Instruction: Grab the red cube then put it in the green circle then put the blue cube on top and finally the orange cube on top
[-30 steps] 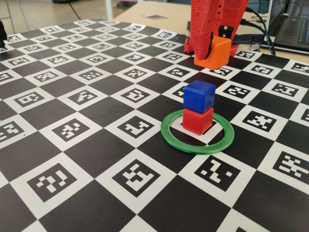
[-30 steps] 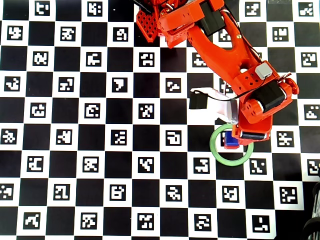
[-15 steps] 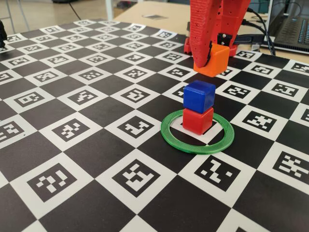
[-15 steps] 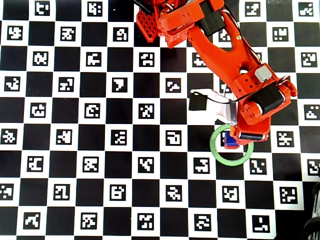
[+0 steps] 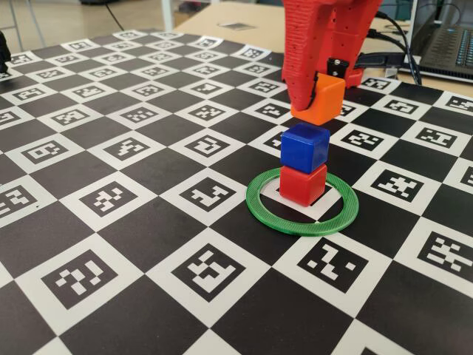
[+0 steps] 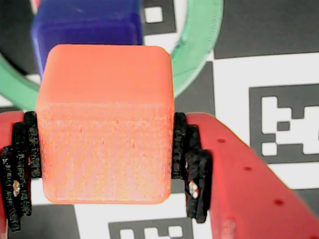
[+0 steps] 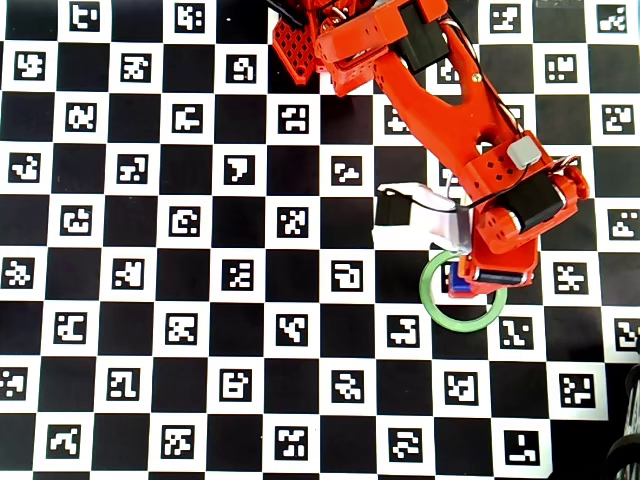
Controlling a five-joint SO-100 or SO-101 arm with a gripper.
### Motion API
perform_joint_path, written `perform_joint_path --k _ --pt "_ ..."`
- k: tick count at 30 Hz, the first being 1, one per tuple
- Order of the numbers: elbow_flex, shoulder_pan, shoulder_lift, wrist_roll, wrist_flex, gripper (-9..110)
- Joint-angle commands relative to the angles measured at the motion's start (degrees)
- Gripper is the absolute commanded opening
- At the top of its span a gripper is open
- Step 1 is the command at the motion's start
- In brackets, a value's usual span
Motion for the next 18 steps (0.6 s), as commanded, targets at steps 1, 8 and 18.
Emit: perform_joint_path --k 1,8,18 --pt "-0.9 1.0 3.8 -1.0 -0.5 3" --pt "-0.4 1.1 3.8 -1.9 -1.8 3" --pt "0.8 0.6 3.5 -2.7 -4.0 3"
